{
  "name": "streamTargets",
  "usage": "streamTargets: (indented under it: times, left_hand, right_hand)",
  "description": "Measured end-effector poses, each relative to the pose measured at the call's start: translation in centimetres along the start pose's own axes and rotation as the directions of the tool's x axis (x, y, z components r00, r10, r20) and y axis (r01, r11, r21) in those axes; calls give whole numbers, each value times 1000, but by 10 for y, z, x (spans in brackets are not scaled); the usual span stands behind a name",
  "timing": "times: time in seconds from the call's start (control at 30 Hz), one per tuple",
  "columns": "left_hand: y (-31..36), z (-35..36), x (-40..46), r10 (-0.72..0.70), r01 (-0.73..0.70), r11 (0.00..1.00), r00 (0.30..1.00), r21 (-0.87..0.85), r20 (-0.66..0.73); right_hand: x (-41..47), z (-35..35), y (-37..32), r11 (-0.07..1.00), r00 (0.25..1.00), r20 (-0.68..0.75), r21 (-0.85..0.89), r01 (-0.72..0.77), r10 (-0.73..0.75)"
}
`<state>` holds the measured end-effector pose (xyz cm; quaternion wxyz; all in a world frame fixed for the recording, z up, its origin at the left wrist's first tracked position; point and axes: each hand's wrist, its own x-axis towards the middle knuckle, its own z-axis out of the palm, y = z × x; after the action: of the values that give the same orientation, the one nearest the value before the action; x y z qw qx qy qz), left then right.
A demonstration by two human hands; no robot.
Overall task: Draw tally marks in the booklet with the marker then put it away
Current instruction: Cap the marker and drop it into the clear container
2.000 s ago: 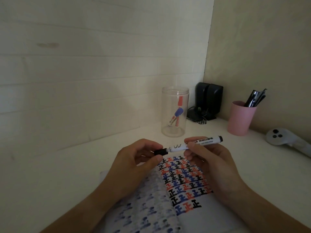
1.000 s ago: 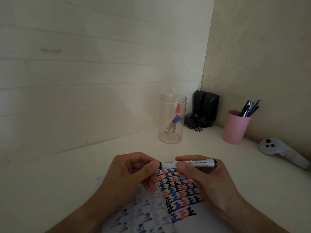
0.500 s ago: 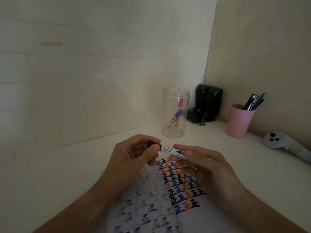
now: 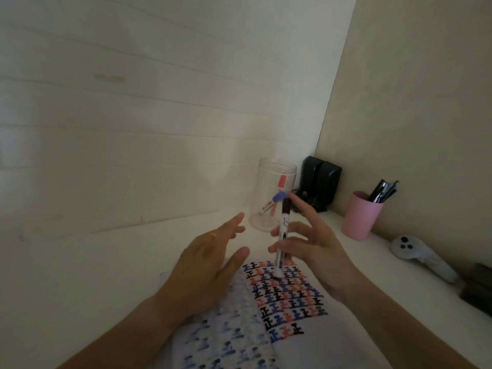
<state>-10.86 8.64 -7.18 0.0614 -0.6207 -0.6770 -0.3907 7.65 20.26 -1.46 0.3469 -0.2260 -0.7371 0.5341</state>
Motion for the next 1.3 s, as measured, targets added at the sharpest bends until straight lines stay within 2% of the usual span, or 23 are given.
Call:
streamTargets:
  times: [0.1,0.2,0.27,0.33,0.47,0.63,0.83,1.0,1.13,1.2,1.3]
  left_hand:
    - [-6,2,-2,1,4,996,999,93,-49]
    - [-2,1,-2,-3,9,992,999,122,-54]
    - [-2,-1,0,-19,26,990,998,135,-51]
    - [-3,-1,1,-22,29,988,999,154,-43]
    - [-5,2,2,0,4,980,1000,199,-18]
    - [-9,6,3,16,-14,971,1000,237,-9]
    - [-12,8,3,34,-32,967,999,251,-6]
    - [-12,7,2,42,-38,968,999,247,-10]
    - [-10,3,2,41,-38,960,999,278,-6]
    - [-7,-1,2,26,-16,949,999,314,-30]
    - [8,-9,-6,-8,18,932,1000,363,-28]
  right_hand:
    - [49,-5,-29,980,961,-195,-76,186,-197]
    - [100,-13,-59,893,817,-362,-230,388,-449]
    - [128,-16,-73,829,721,-420,-368,420,-552]
    - [146,-16,-72,791,694,-416,-477,383,-588]
    - [164,-12,-41,745,768,-361,-630,218,-530]
    - [176,-8,-15,725,819,-346,-678,119,-459]
    - [177,-5,-16,640,841,-304,-766,63,-447]
    - [171,-4,-22,661,851,-290,-745,86,-438]
    - [122,0,-30,605,815,-237,-779,166,-529]
    - [82,2,-22,580,850,-171,-794,180,-498]
    - [15,3,-3,587,929,-122,-801,115,-348]
